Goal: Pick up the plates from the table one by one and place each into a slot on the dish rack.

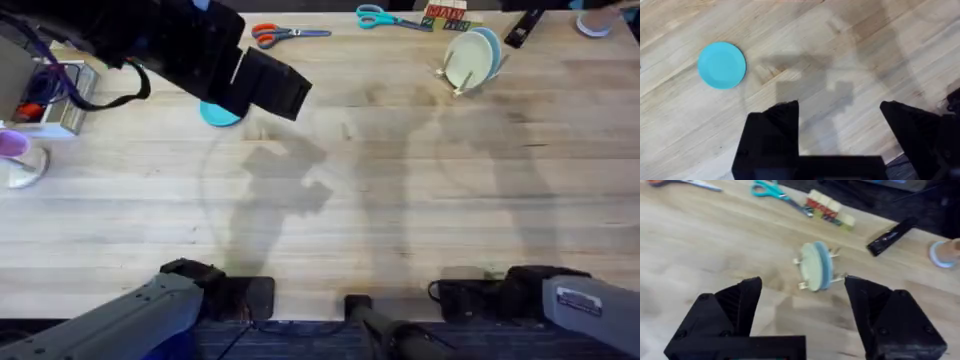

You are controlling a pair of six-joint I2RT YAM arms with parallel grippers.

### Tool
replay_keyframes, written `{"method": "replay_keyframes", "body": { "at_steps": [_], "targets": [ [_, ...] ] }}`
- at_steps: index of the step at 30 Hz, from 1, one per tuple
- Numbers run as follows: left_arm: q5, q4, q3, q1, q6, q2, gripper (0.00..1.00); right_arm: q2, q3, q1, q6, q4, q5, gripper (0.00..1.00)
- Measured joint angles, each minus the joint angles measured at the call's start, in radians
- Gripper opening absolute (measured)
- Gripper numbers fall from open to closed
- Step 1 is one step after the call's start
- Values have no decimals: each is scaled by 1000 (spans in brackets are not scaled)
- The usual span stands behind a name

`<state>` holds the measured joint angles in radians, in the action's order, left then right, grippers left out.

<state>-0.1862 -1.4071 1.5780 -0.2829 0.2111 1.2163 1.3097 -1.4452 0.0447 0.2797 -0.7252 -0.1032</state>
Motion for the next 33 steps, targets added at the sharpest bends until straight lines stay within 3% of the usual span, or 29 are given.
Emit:
{"method": "replay_keyframes", "body": {
  "at_steps": [9, 16, 21, 22, 26, 28, 33],
  "targets": [
    [0, 0, 0, 0, 0, 0, 993, -118, 0, -91, -151, -122, -146, 995],
    [0, 0, 0, 0, 0, 0, 993, -134, 0, -95, -212, -148, -306, 993],
    [0, 0, 0, 0, 0, 0, 993, -134, 0, -95, -233, -147, -356, 994],
    [0, -1, 0, 0, -2, 0, 954, -134, 0, -95, -235, -147, -361, 994],
    [0, -5, 0, 0, -1, 0, 316, -134, 0, -95, -240, -147, -369, 995],
    [0, -19, 0, 0, 3, 0, 74, -134, 0, -95, -243, -147, -370, 995],
    [0, -42, 0, 0, 2, 0, 42, -134, 0, -95, -247, -147, -373, 995]
  ]
}}
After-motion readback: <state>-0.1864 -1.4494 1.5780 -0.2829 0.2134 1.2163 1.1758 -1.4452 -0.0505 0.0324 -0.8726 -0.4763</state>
